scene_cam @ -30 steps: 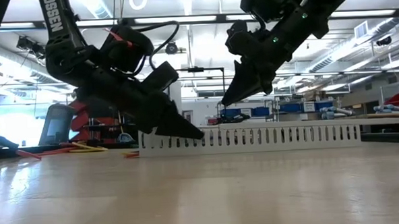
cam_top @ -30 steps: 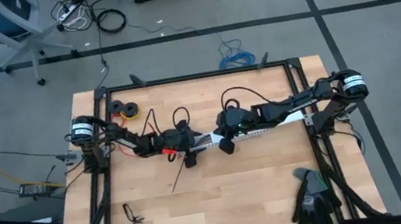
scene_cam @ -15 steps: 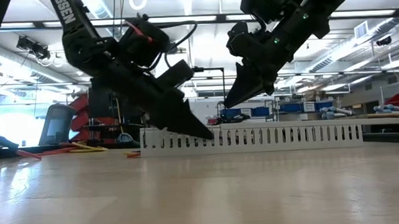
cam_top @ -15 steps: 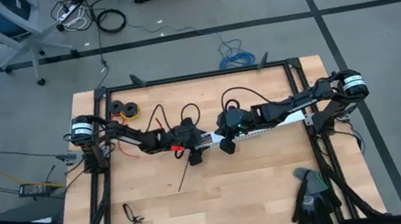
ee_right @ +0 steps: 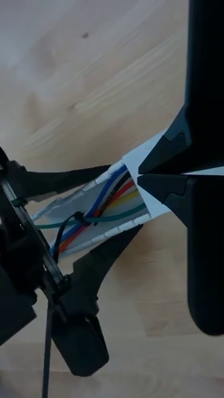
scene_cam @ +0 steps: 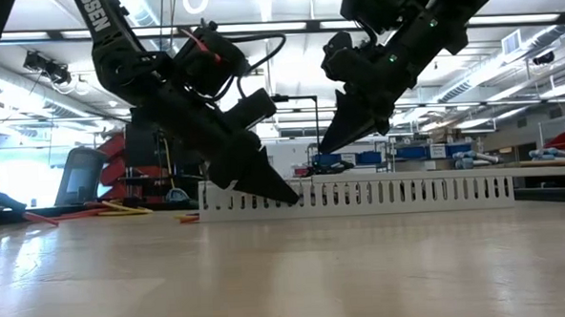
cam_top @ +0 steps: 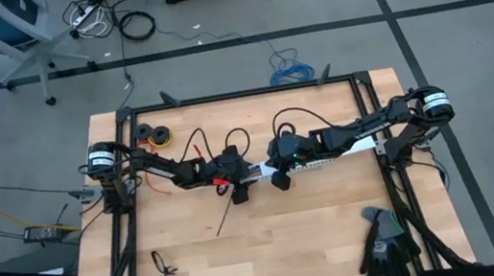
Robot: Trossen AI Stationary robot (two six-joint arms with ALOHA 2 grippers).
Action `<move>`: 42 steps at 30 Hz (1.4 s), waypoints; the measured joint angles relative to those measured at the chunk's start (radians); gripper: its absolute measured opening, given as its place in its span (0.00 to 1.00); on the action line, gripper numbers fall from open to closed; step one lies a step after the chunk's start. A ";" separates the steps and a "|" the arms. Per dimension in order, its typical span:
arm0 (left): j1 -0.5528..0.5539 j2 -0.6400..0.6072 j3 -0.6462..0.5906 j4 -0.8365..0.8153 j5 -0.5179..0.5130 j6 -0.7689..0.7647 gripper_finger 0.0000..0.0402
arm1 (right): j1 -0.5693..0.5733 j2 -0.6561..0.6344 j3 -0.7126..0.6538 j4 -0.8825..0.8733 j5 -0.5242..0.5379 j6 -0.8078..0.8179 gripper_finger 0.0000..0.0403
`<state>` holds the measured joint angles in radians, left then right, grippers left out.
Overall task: Ziptie cables
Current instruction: Close the white cable duct
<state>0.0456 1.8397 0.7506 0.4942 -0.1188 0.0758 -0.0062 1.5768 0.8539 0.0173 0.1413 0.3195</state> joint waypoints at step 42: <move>0.000 -0.001 0.001 -0.008 -0.010 -0.006 0.56 | -0.002 -0.143 -0.059 -0.452 0.083 0.261 0.00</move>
<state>0.0460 1.8389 0.7514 0.4862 -0.1291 0.0701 -0.0082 1.4338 0.7945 -0.4344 0.2240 0.5800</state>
